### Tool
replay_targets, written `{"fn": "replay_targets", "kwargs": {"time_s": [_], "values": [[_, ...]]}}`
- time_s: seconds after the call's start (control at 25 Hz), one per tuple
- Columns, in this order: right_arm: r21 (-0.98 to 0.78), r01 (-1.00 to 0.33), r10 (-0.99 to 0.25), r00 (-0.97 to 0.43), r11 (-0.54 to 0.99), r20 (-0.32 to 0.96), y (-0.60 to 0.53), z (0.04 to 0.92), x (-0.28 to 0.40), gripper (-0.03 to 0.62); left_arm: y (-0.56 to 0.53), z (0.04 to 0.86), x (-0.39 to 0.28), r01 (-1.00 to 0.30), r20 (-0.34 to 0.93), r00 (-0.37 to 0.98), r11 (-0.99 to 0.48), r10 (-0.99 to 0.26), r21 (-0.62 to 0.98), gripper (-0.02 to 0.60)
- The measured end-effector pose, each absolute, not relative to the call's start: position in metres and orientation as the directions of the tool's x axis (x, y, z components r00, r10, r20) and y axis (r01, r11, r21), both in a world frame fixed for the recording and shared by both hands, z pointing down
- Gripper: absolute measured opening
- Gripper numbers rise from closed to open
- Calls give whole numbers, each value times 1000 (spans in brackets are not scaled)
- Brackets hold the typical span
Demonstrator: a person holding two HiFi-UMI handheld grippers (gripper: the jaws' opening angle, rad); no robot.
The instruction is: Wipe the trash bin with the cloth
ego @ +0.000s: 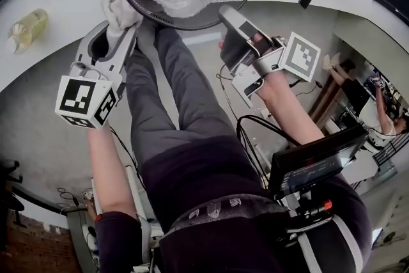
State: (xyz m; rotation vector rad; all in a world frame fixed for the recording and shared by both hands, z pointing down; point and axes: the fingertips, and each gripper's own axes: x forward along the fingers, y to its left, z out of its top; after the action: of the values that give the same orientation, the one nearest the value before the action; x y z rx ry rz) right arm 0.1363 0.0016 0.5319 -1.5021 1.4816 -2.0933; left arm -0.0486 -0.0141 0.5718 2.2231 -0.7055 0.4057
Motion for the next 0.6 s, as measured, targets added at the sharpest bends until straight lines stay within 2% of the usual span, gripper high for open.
{"fn": "replay_targets", "kwargs": {"time_s": [0.12, 0.2, 0.4, 0.6], "values": [[-704, -605, -614, -408, -372, 676, -21, 523, 175, 123, -54, 569, -75, -673, 483, 739, -521, -470, 525, 109], [-677, -654, -619, -387, -338, 683, -40, 524, 192, 123, -77, 565, -78, -692, 470, 721, -530, -508, 490, 109], [-749, -560, -635, -445, -354, 632, -56, 539, 192, 121, -96, 560, -51, -653, 464, 752, -624, -468, 429, 109], [-762, -472, -671, -388, -444, 632, -47, 539, 192, 121, -83, 567, -41, -626, 471, 772, -641, -426, 445, 109]]}}
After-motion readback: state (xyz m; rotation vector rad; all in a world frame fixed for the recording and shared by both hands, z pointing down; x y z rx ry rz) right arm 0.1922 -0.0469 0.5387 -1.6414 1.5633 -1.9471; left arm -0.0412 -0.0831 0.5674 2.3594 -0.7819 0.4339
